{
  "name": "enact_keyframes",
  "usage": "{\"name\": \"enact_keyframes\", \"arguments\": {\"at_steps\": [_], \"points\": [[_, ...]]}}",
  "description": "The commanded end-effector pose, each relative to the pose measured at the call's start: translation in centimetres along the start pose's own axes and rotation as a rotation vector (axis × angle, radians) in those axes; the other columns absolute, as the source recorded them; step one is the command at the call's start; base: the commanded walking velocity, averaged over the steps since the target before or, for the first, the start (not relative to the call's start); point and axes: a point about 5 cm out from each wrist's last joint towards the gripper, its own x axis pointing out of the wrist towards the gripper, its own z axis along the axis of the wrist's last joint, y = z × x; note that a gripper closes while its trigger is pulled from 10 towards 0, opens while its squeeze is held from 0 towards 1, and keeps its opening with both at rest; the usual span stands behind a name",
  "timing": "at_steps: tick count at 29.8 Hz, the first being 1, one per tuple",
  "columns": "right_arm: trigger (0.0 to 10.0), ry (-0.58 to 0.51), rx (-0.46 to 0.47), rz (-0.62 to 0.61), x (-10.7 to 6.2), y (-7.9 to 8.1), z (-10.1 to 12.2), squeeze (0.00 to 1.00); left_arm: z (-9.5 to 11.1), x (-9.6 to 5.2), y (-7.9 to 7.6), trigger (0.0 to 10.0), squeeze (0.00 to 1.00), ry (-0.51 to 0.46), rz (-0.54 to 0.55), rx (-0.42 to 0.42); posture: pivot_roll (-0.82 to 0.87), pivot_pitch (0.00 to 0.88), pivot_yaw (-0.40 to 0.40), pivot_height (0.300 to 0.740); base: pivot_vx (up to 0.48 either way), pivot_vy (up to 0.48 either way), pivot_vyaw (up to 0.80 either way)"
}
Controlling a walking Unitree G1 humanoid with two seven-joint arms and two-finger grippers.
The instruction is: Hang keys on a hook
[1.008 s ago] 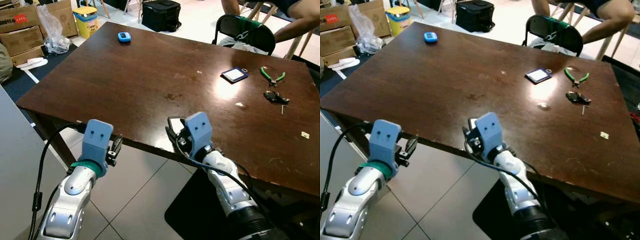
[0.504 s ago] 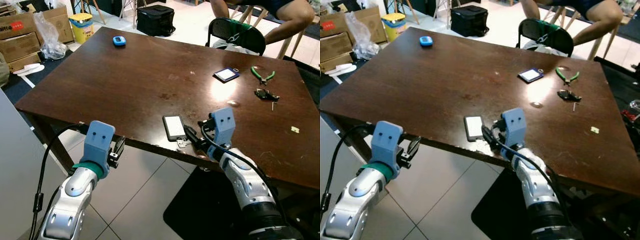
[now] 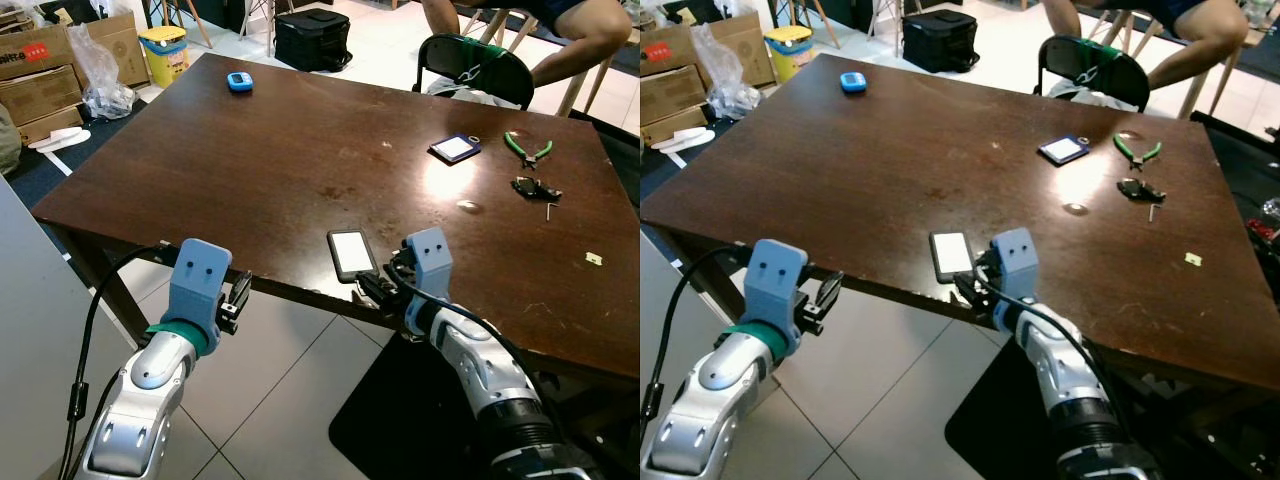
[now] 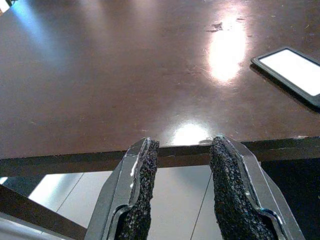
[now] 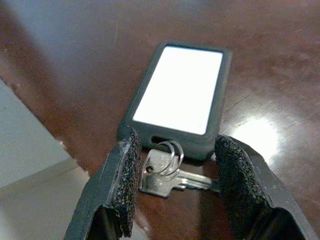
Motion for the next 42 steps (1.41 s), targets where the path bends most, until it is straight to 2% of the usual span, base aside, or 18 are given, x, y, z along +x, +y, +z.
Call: {"name": "enact_keyframes", "arguments": {"at_steps": [1, 8, 10, 12, 13, 15, 16, 19, 20, 21, 22, 23, 24, 25, 28, 29, 30, 42], "points": [[10.0, 0.046, 0.002, 0.001, -0.10, 0.07, -0.99, 0.00, -0.34, -0.36, -0.03, 10.0, 0.00, 0.019, 0.001, -0.006, -0.04, 0.093, 0.062, 0.740, 0.000, 0.000, 0.00], [10.0, 0.048, 0.003, 0.009, 0.24, 0.27, -0.87, 0.00, -0.31, -0.43, 0.06, 10.0, 0.00, 0.020, 0.005, -0.007, -0.03, 0.096, 0.066, 0.740, 0.000, 0.000, 0.00], [8.4, 0.049, 0.003, 0.014, 0.31, 0.42, -0.93, 0.00, -0.29, -0.46, 0.08, 10.0, 0.00, 0.021, 0.005, -0.007, -0.03, 0.099, 0.068, 0.740, 0.000, 0.000, 0.00], [8.4, 0.049, 0.003, 0.014, 0.31, 0.42, -0.93, 0.00, -0.29, -0.46, 0.08, 10.0, 0.00, 0.021, 0.005, -0.007, -0.03, 0.099, 0.068, 0.740, 0.000, 0.000, 0.00], [7.5, 0.049, 0.004, 0.017, 0.33, 0.48, -0.97, 0.00, -0.28, -0.48, 0.10, 10.0, 0.00, 0.021, 0.006, -0.007, -0.03, 0.099, 0.068, 0.740, 0.000, 0.000, 0.00], [7.3, 0.050, 0.005, 0.019, 0.34, 0.56, -1.03, 0.00, -0.27, -0.52, 0.12, 10.0, 0.00, 0.022, 0.007, -0.008, -0.03, 0.101, 0.069, 0.740, 0.000, 0.000, 0.00], [5.3, 0.051, 0.007, 0.020, 0.36, 0.63, -1.06, 0.00, -0.27, -0.55, 0.15, 10.0, 0.00, 0.023, 0.008, -0.008, -0.03, 0.102, 0.070, 0.740, 0.000, 0.000, 0.00], [4.7, 0.051, 0.008, 0.021, 0.39, 0.68, -1.08, 0.00, -0.26, -0.57, 0.17, 10.0, 0.00, 0.023, 0.008, -0.008, -0.03, 0.102, 0.070, 0.740, 0.000, 0.000, 0.00], [4.0, 0.051, 0.010, 0.022, 0.42, 0.73, -1.08, 0.00, -0.26, -0.58, 0.19, 10.0, 0.00, 0.024, 0.009, -0.008, -0.03, 0.103, 0.072, 0.740, 0.000, 0.000, 0.00], [4.0, 0.051, 0.010, 0.022, 0.42, 0.73, -1.08, 0.00, -0.26, -0.58, 0.19, 10.0, 0.00, 0.024, 0.009, -0.008, -0.03, 0.103, 0.072, 0.740, 0.000, 0.000, 0.00], [3.3, 0.050, 0.010, 0.022, 0.44, 0.76, -1.08, 0.00, -0.26, -0.59, 0.21, 10.0, 0.00, 0.024, 0.009, -0.008, -0.03, 0.103, 0.072, 0.740, 0.000, 0.000, 0.00], [3.3, 0.050, 0.010, 0.022, 0.44, 0.76, -1.08, 0.00, -0.26, -0.59, 0.21, 10.0, 0.00, 0.024, 0.009, -0.008, -0.03, 0.103, 0.072, 0.740, 0.000, 0.000, 0.00], [2.3, 0.049, 0.011, 0.023, 0.47, 0.78, -1.06, 0.00, -0.26, -0.60, 0.24, 10.0, 0.00, 0.025, 0.008, -0.007, -0.03, 0.103, 0.073, 0.740, 0.000, 0.000, 0.00], [2.3, 0.048, 0.012, 0.023, 0.49, 0.80, -1.06, 0.00, -0.26, -0.60, 0.25, 10.0, 0.00, 0.025, 0.008, -0.007, -0.03, 0.103, 0.073, 0.740, 0.000, 0.000, 0.00], [1.2, 0.047, 0.014, 0.023, 0.51, 0.80, -1.07, 0.00, -0.25, -0.62, 0.26, 10.0, 0.00, 0.026, 0.008, -0.006, -0.02, 0.104, 0.074, 0.740, 0.000, 0.000, 0.00], [1.2, 0.047, 0.014, 0.023, 0.51, 0.80, -1.07, 0.00, -0.25, -0.62, 0.26, 10.0, 0.00, 0.026, 0.008, -0.006, -0.02, 0.104, 0.074, 0.740, 0.000, 0.000, 0.00], [0.0, 0.045, 0.017, 0.024, 0.53, 0.84, -1.08, 0.00, -0.24, -0.61, 0.27, 10.0, 0.00, 0.027, 0.008, -0.005, -0.02, 0.105, 0.075, 0.740, 0.000, 0.000, 0.00], [0.0, 0.038, 0.024, 0.027, 0.53, 0.90, -1.04, 0.00, -0.24, -0.62, 0.24, 10.0, 0.00, 0.028, 0.008, -0.003, -0.02, 0.105, 0.075, 0.740, 0.000, 0.000, 0.00]]}}
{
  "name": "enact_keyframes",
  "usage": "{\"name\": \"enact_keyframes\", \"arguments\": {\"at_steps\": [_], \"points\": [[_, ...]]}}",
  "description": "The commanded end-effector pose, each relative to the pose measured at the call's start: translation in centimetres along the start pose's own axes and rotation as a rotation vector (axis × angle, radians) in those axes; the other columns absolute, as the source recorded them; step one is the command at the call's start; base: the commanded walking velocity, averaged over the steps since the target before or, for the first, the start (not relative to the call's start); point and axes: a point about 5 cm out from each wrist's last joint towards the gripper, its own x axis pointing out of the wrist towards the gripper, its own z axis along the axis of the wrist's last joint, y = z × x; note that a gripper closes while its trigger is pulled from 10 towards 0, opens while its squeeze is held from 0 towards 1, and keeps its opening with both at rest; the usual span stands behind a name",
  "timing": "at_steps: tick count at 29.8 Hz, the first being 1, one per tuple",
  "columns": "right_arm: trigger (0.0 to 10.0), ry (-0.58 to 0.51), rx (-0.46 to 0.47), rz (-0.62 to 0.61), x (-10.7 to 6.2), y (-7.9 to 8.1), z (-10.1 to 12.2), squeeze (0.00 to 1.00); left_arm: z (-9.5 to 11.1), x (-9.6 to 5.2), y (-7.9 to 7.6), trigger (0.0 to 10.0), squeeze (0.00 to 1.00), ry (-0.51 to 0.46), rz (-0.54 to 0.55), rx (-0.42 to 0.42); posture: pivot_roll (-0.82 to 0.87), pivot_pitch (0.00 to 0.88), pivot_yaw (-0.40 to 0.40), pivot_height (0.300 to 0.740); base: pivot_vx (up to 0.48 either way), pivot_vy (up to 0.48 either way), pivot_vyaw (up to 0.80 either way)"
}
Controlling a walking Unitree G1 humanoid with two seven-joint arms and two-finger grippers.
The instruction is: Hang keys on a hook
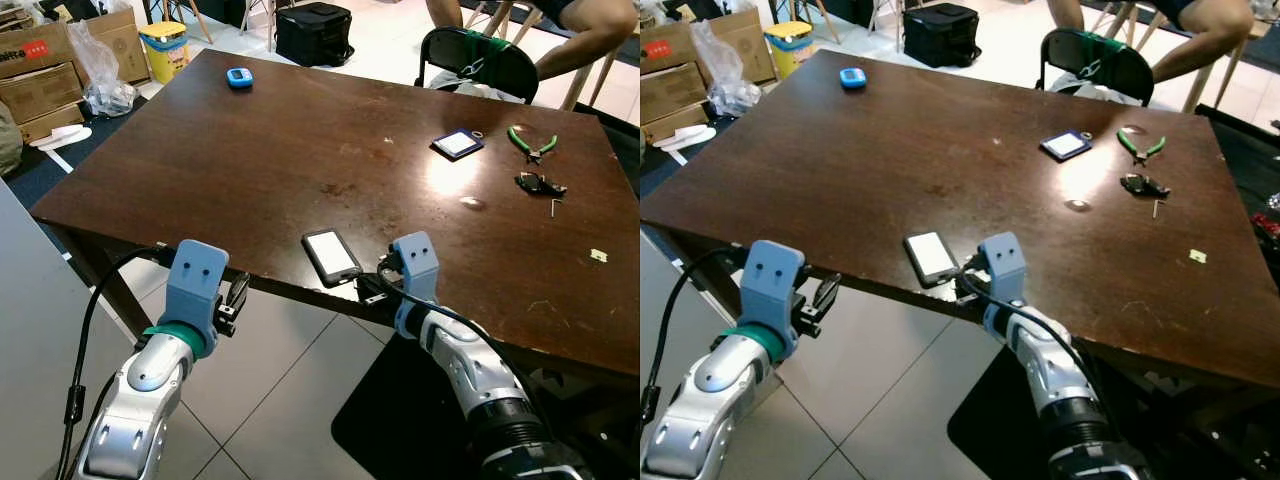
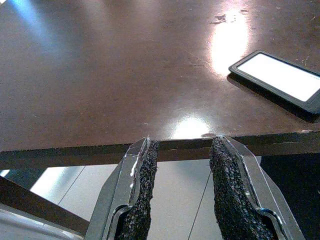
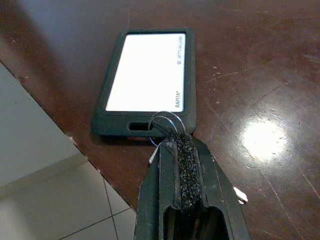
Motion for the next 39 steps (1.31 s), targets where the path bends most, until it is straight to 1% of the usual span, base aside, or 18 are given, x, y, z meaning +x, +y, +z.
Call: {"name": "enact_keyframes", "arguments": {"at_steps": [1, 10, 12, 14, 15, 17, 20, 21, 22, 23, 27, 32, 34, 35, 36, 37, 38, 39], "points": [[0.3, 0.023, 0.018, 0.002, 0.0, 0.1, -0.7, 0.00, -0.3, -0.3, 0.1, 10.0, 0.00, 0.016, 0.003, 0.006, -0.02, 0.105, 0.075, 0.740, 0.000, 0.000, 0.00], [0.2, -0.034, 0.024, -0.013, 0.0, 0.0, 0.3, 0.00, -0.3, -0.3, 0.1, 10.0, 0.00, 0.019, 0.005, 0.007, -0.02, 0.101, 0.076, 0.740, 0.000, 0.000, 0.00], [0.0, -0.085, 0.029, -0.026, 0.0, 0.0, 1.1, 0.00, -0.3, -0.3, 0.1, 10.0, 0.00, 0.019, 0.005, 0.007, -0.02, 0.101, 0.076, 0.740, 0.000, 0.000, 0.00], [0.0, -0.262, 0.070, -0.038, -0.4, 0.0, 4.1, 0.00, -0.4, -0.3, 0.2, 10.0, 0.00, 0.021, 0.007, 0.007, -0.02, 0.099, 0.078, 0.740, 0.000, 0.000, 0.00], [0.0, -0.262, 0.070, -0.038, -0.4, 0.0, 4.1, 0.00, -0.4, -0.3, 0.2, 10.0, 0.00, 0.021, 0.007, 0.007, -0.02, 0.099, 0.078, 0.740, 0.000, 0.000, 0.00], [0.0, -0.381, 0.103, -0.040, -0.9, 0.0, 6.4, 0.00, -0.4, -0.4, 0.2, 10.0, 0.00, 0.023, 0.008, 0.007, -0.02, 0.097, 0.081, 0.740, 0.000, 0.000, 0.00], [0.0, -0.428, 0.114, -0.039, -1.2, 0.1, 7.4, 0.00, -0.5, -0.3, 0.2, 10.0, 0.00, 0.024, 0.008, 0.008, -0.02, 0.097, 0.082, 0.740, 0.000, 0.000, 0.00], [4.9, -0.474, 0.112, -0.040, -1.5, 0.3, 8.4, 0.00, -0.5, -0.3, 0.3, 10.0, 0.00, 0.025, 0.007, 0.009, -0.02, 0.094, 0.083, 0.740, 0.000, 0.000, 0.00], [4.9, -0.474, 0.112, -0.040, -1.5, 0.3, 8.4, 0.00, -0.5, -0.3, 0.3, 10.0, 0.00, 0.025, 0.007, 0.009, -0.02, 0.094, 0.083, 0.740, 0.000, 0.000, 0.00], [10.0, -0.517, 0.105, -0.048, -1.8, 0.4, 9.5, 0.00, -0.5, -0.3, 0.3, 10.0, 0.00, 0.026, 0.007, 0.009, -0.02, 0.094, 0.083, 0.740, 0.000, 0.000, 0.00], [10.0, -0.609, 0.052, -0.082, -2.4, 0.7, 11.8, 0.00, -0.6, -0.3, 0.3, 10.0, 0.00, 0.028, 0.007, 0.012, -0.03, 0.088, 0.084, 0.740, 0.000, 0.000, 0.00], [10.0, -0.604, 0.028, -0.074, -2.4, 1.0, 11.8, 0.00, -0.6, -0.3, 0.3, 10.0, 0.00, 0.028, 0.007, 0.013, -0.03, 0.088, 0.082, 0.740, 0.000, 0.000, 0.00], [10.0, -0.394, -0.073, -0.094, -0.9, 0.9, 8.2, 0.00, -0.5, -0.2, 0.3, 10.0, 0.00, 0.027, 0.009, 0.013, -0.02, 0.090, 0.080, 0.740, 0.000, 0.000, 0.00], [10.0, -0.287, -0.134, -0.109, -0.4, 0.7, 6.0, 0.03, -0.5, -0.2, 0.3, 10.0, 0.00, 0.026, 0.011, 0.014, -0.02, 0.092, 0.079, 0.740, 0.000, 0.000, 0.00], [10.0, -0.211, -0.154, -0.104, -0.3, 0.5, 4.4, 0.57, -0.5, -0.2, 0.3, 10.0, 0.00, 0.026, 0.012, 0.013, -0.02, 0.092, 0.078, 0.740, 0.000, 0.000, 0.00], [10.0, -0.211, -0.154, -0.104, -0.3, 0.5, 4.4, 0.57, -0.5, -0.2, 0.3, 10.0, 0.00, 0.026, 0.012, 0.013, -0.02, 0.092, 0.078, 0.740, 0.000, 0.000, 0.00], [10.0, -0.157, -0.165, -0.108, -0.2, 0.2, 3.3, 1.00, -0.5, -0.2, 0.3, 10.0, 0.00, 0.026, 0.013, 0.013, -0.02, 0.092, 0.078, 0.740, 0.000, 0.000, 0.00], [10.0, -0.157, -0.165, -0.108, -0.2, 0.2, 3.3, 1.00, -0.5, -0.2, 0.3, 10.0, 0.00, 0.026, 0.013, 0.013, -0.02, 0.092, 0.078, 0.740, 0.000, 0.000, 0.00]]}}
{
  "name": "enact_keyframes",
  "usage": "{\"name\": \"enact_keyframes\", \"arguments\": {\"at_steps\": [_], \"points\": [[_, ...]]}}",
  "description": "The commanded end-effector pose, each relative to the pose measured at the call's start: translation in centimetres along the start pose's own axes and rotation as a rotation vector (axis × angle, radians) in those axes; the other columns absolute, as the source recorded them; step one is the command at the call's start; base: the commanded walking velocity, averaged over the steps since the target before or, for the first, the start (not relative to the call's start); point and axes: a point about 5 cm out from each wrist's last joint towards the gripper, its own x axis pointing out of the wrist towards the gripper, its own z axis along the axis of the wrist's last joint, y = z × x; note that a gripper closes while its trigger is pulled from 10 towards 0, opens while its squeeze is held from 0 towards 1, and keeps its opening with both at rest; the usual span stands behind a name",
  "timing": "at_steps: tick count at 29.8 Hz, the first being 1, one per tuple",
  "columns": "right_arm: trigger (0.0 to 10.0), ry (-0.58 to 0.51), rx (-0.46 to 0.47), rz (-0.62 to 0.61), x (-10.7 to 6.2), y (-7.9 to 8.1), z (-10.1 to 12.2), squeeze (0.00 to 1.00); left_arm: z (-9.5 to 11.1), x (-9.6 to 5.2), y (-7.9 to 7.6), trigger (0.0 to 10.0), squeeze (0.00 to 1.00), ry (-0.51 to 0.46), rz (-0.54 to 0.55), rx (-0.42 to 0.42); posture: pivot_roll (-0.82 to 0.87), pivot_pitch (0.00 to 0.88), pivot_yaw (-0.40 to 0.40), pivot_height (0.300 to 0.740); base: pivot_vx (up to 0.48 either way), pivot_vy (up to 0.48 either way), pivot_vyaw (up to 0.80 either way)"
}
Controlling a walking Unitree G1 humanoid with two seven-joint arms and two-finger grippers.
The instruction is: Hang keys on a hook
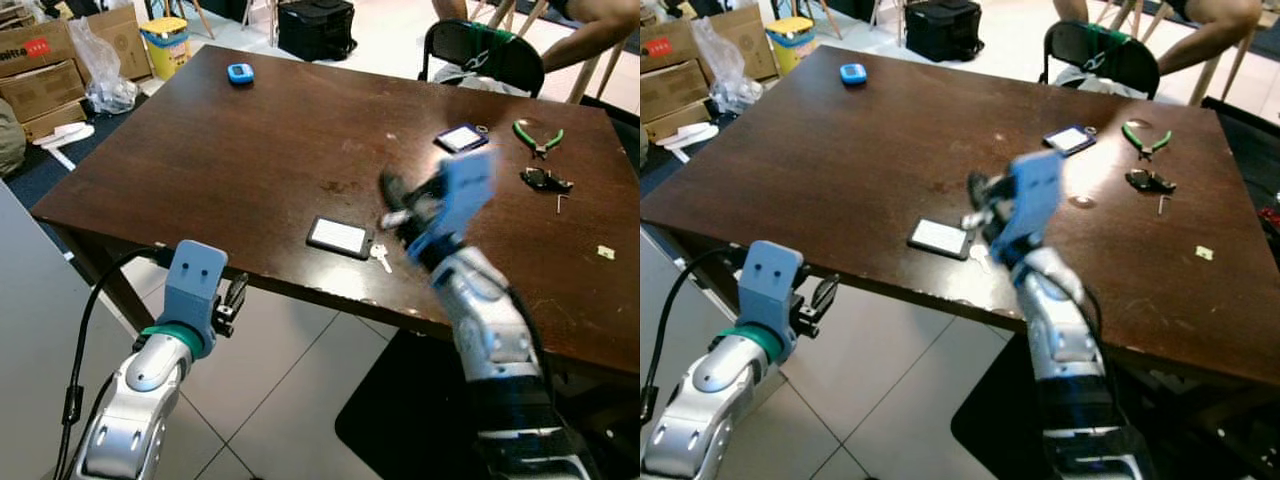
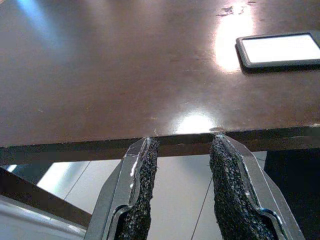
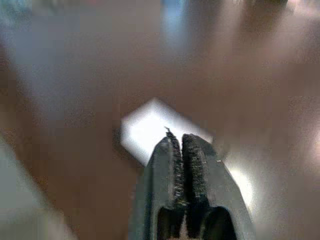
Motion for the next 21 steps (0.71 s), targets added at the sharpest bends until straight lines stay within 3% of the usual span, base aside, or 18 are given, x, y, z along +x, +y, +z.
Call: {"name": "enact_keyframes", "arguments": {"at_steps": [1, 8, 17, 18, 21], "points": [[10.0, 0.021, -0.026, 0.001, 0.0, -0.3, -0.3, 1.00, -0.5, -0.1, 0.1, 10.0, 0.00, 0.023, 0.008, 0.005, -0.02, 0.092, 0.078, 0.740, 0.000, 0.000, 0.00], [10.0, 0.079, -0.029, -0.017, 0.4, -1.7, -0.9, 1.00, -0.4, -0.1, 0.2, 10.0, 0.00, 0.022, 0.010, 0.001, -0.02, 0.100, 0.086, 0.740, 0.000, 0.000, 0.00], [10.0, 0.056, -0.024, -0.038, 2.1, -2.1, 0.5, 1.00, -0.2, 0.1, 0.0, 10.0, 0.00, 0.024, -0.005, 0.005, -0.01, 0.109, 0.103, 0.740, 0.000, 0.000, 0.00], [10.0, 0.056, -0.015, -0.035, 2.5, -2.0, 0.7, 0.00, -0.2, 0.0, 0.0, 10.0, 0.00, 0.025, -0.006, 0.007, -0.01, 0.109, 0.103, 0.740, 0.000, 0.000, 0.00], [10.0, 0.069, -0.005, 0.013, 3.3, -1.1, 0.8, 0.00, -0.1, -0.1, 0.1, 10.0, 0.00, 0.026, -0.002, 0.010, 0.00, 0.126, 0.100, 0.740, 0.000, 0.000, 0.00]]}}
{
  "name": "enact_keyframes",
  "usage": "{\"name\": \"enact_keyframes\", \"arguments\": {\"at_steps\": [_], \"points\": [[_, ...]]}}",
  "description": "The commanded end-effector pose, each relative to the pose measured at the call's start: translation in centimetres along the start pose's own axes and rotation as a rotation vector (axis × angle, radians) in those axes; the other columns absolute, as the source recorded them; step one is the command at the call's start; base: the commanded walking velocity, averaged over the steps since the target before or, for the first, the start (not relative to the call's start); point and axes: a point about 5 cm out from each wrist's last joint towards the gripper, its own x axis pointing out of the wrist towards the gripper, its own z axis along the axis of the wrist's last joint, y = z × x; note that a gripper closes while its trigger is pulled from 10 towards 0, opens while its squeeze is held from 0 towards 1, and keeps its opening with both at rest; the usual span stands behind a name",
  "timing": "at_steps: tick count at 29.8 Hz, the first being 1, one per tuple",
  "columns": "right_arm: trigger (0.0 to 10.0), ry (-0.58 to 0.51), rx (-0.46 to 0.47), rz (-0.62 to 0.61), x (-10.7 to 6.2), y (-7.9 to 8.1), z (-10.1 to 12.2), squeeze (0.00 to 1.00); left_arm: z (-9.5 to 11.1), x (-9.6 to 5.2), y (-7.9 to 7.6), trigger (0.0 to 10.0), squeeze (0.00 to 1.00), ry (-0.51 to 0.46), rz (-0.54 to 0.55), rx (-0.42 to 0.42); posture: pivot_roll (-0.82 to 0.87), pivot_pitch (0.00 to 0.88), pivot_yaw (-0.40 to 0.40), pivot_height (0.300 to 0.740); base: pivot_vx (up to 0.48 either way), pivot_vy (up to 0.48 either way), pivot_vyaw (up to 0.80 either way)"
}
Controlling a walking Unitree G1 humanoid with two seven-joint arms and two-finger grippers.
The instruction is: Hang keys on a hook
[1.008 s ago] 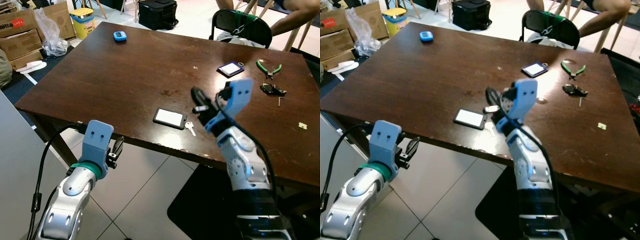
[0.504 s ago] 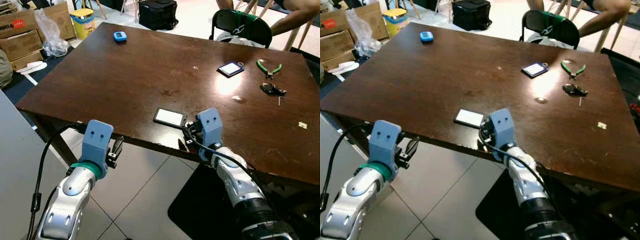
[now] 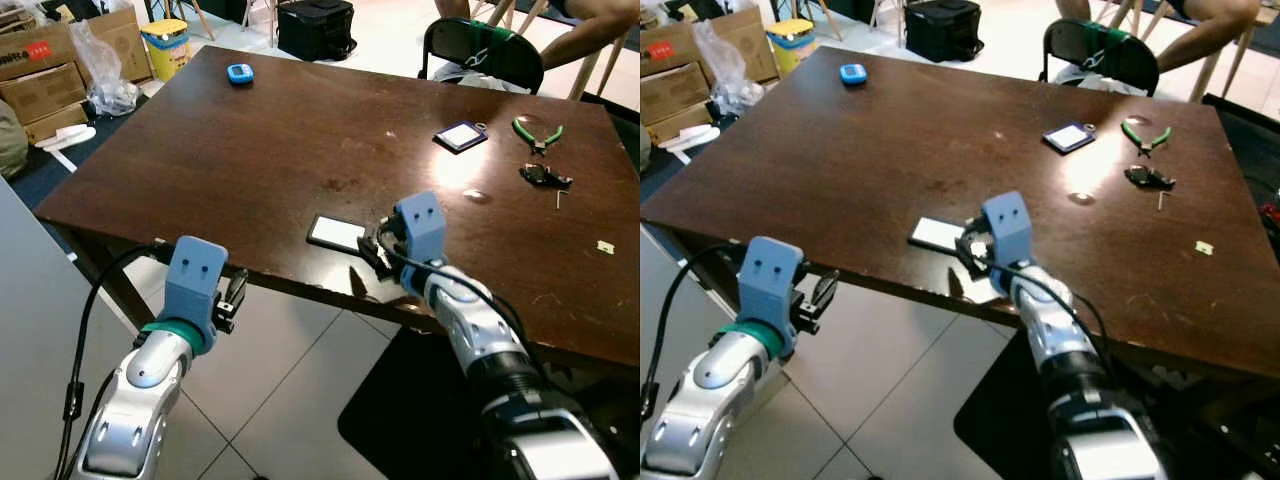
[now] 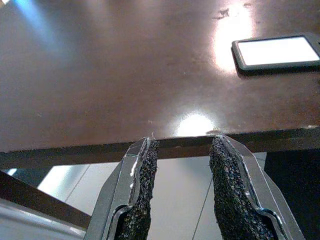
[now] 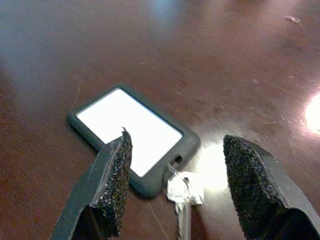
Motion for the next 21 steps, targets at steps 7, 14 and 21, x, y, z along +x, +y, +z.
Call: {"name": "enact_keyframes", "arguments": {"at_steps": [7, 14, 21], "points": [[9.6, 0.051, 0.013, 0.088, 0.4, 1.6, -1.3, 0.00, -0.1, -0.4, 0.1, 10.0, 0.00, 0.021, 0.005, 0.007, 0.01, 0.145, 0.096, 0.740, 0.000, 0.000, 0.00], [10.0, 0.062, 0.010, 0.115, 0.4, 1.9, -1.7, 0.00, 0.0, -0.5, 0.1, 10.0, 0.00, 0.020, 0.006, 0.004, 0.01, 0.160, 0.094, 0.740, 0.000, 0.000, 0.00], [10.0, 0.027, -0.009, 0.005, 0.2, -0.2, -0.9, 0.00, 0.1, -0.5, 0.1, 10.0, 0.00, 0.021, 0.007, 0.000, 0.00, 0.164, 0.094, 0.740, 0.000, 0.000, 0.00]]}}
